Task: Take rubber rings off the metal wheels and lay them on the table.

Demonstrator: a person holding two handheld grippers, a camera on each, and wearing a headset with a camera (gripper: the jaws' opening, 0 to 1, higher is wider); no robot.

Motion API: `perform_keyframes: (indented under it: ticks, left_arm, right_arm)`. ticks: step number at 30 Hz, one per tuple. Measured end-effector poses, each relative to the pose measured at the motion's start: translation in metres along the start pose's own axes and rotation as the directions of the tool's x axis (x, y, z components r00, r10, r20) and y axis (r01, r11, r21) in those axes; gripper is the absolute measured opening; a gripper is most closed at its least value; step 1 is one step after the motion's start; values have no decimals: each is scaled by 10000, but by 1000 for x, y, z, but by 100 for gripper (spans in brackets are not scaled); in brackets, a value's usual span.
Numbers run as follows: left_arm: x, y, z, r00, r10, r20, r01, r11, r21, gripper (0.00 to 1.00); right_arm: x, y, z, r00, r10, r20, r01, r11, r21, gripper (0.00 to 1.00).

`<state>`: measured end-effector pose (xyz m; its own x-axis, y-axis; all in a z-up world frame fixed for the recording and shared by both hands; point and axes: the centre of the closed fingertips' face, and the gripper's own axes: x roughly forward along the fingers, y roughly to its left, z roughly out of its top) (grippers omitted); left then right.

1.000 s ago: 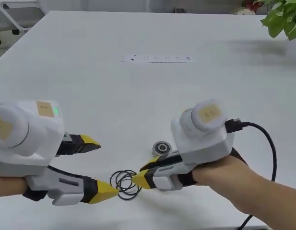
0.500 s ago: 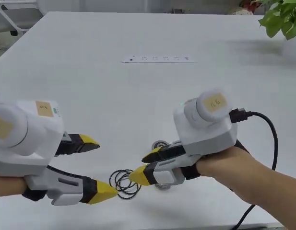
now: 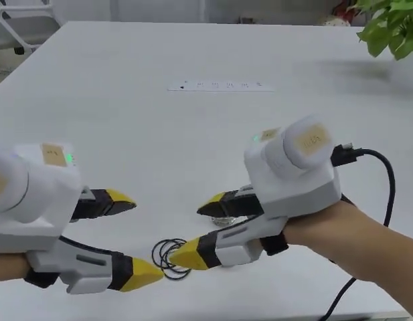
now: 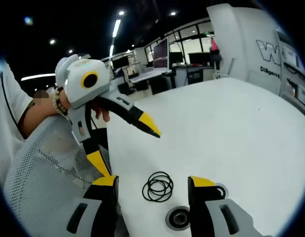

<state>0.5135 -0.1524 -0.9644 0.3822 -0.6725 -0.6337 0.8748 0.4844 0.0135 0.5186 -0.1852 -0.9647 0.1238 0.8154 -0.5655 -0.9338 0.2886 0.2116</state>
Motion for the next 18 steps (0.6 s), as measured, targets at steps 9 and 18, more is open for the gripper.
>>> perform_keyframes:
  ticks: [9, 18]
  left_arm:
    - [-12, -6, 17, 9955, 91, 941, -56, 9993, -373, 77]
    - [-34, 11, 25, 9785, 974, 1816, -767, 9900, -1180, 81]
  right_arm:
    - [-15, -2, 13, 9984, -150, 548, 168, 9993, -330, 75]
    - [-43, -2, 28, 9863, -516, 1567, 544, 9984, -137, 85]
